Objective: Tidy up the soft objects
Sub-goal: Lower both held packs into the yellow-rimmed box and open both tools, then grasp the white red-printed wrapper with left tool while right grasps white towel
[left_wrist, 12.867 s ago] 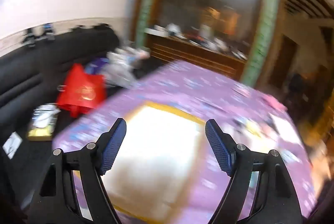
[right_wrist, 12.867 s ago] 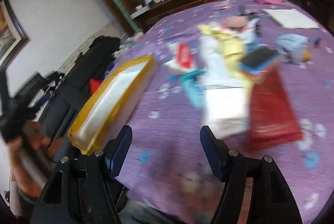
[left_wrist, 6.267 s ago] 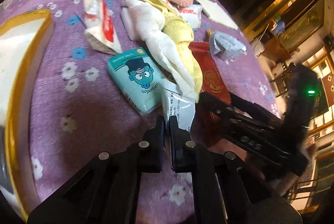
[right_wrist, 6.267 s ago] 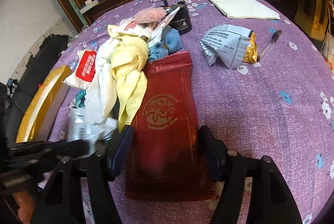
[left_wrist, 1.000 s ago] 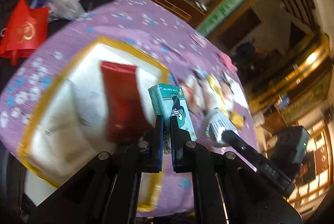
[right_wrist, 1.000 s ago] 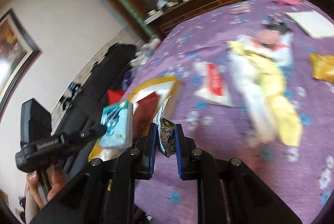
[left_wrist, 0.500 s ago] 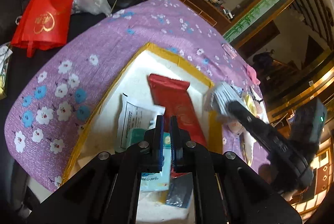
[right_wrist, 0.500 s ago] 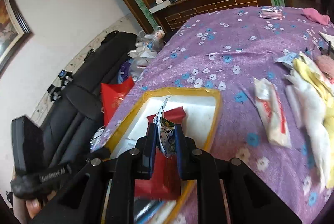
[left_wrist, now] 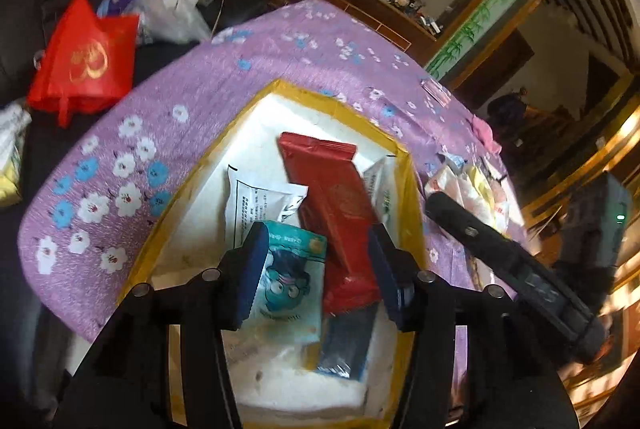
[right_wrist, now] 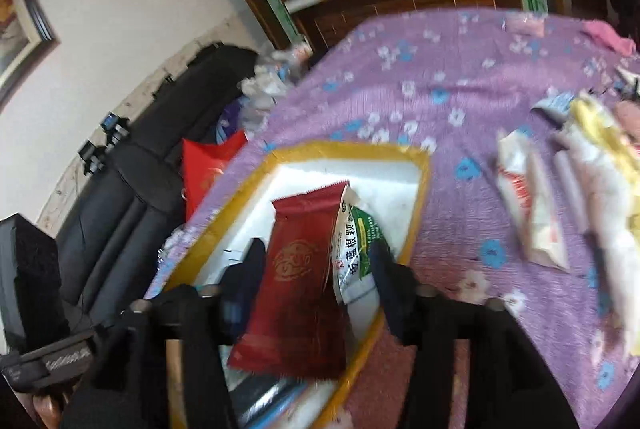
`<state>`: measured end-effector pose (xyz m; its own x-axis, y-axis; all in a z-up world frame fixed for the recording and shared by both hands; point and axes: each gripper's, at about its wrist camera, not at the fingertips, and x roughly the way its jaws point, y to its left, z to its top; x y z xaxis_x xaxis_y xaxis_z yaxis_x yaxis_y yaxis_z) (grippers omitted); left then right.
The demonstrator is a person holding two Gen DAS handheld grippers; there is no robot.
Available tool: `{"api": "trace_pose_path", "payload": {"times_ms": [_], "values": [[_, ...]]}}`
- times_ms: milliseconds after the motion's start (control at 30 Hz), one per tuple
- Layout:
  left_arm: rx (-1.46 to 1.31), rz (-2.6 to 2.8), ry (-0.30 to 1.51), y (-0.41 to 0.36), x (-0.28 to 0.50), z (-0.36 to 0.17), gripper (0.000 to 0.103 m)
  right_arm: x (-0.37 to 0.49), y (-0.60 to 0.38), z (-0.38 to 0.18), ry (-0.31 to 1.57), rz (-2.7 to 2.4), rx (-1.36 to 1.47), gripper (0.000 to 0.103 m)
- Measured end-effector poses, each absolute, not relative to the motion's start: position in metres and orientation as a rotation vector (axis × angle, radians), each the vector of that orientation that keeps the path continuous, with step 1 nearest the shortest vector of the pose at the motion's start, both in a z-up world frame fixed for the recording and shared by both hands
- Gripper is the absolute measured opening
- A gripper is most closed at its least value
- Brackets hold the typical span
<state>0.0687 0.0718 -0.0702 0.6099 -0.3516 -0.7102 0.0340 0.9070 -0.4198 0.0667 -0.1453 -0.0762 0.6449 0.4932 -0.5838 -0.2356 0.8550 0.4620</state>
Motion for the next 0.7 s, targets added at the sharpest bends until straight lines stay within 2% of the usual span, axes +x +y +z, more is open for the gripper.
{"api": "trace_pose_path", "payload": {"times_ms": [200,500,633,700], "values": [[-0.269,-0.308,0.854,0.017,0.048,-0.049,0.052,0.028,-0.198,-0.073,0.740,0.515,0.463,0.055],[-0.292,-0.462,0.998,-0.067,0.062,-0.061,0.052,-0.008,-0.290,-0.097,0.757,0.447,0.586,0.056],[-0.228,-0.447,1.016,-0.094,0.074,-0.064,0.052,-0.007,-0.315,-0.095,0.722,0.423,0.599,0.067],[-0.207,-0.438,1.020,-0.099,0.079,-0.064,0.052,-0.002,-0.325,-0.091,0.710,0.417,0.601,0.067]]}}
